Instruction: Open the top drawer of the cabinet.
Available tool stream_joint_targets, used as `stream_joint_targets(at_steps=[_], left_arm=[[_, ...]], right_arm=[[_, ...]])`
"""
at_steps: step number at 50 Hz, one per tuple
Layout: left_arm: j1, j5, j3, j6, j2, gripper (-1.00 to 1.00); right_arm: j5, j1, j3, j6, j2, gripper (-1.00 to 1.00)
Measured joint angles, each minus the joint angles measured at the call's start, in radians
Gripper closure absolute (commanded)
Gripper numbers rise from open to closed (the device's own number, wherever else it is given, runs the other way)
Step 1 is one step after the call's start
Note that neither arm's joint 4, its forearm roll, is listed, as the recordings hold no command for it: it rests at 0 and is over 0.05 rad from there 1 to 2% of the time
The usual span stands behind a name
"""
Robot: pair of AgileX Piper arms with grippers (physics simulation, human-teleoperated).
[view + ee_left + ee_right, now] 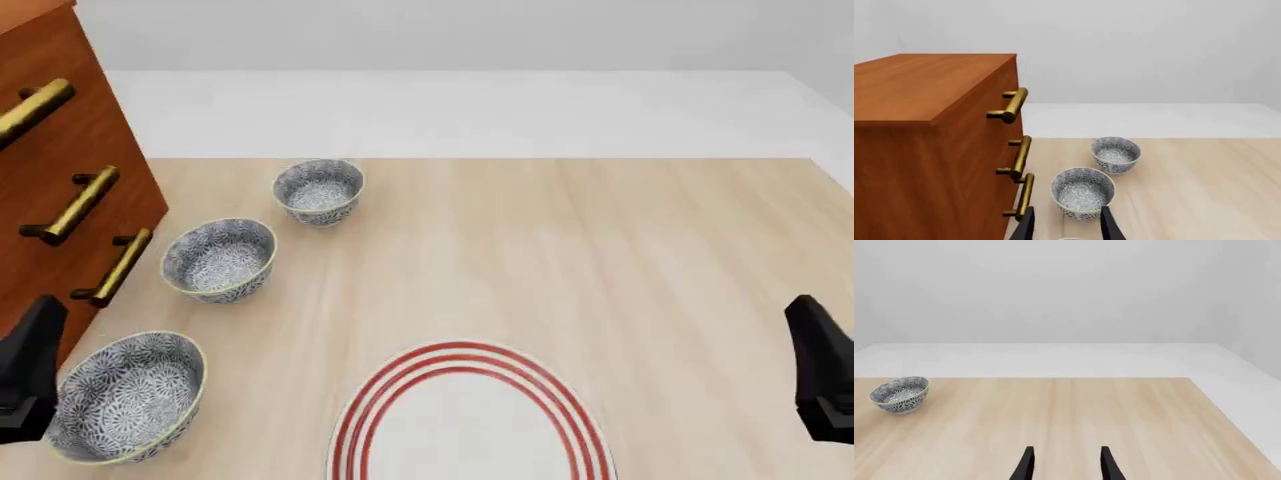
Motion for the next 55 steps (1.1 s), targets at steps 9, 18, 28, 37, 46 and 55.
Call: stream_joint_targets(at_steps=[9,18,28,37,46,55], left_arm=[[0.013,-0.003,-0.002,-0.002,0.003,-1.00],[0.025,0.002,-0.011,0.010,0.002,-1.00],[0.027,0.028,-0.056,0.067,0.003,-1.00],[0.022,0.054,-0.111,0.148,0.009,-1.00],[0.008,0.059,-0.137,0.251,0.012,-1.00],[-0.005,0.054,-0.144,0.353,0.011,-1.00]], right_arm=[[-0.001,0.000,-0.002,0.000,0.003,-1.00],[-0.001,0.000,-0.002,0.000,0.004,-1.00],[-0.001,0.000,-0.002,0.000,0.004,-1.00],[-0.001,0.000,-0.003,0.000,0.004,-1.00],[-0.001,0.000,-0.003,0.000,0.005,-1.00],[-0.001,0.000,-0.003,0.000,0.005,-1.00]])
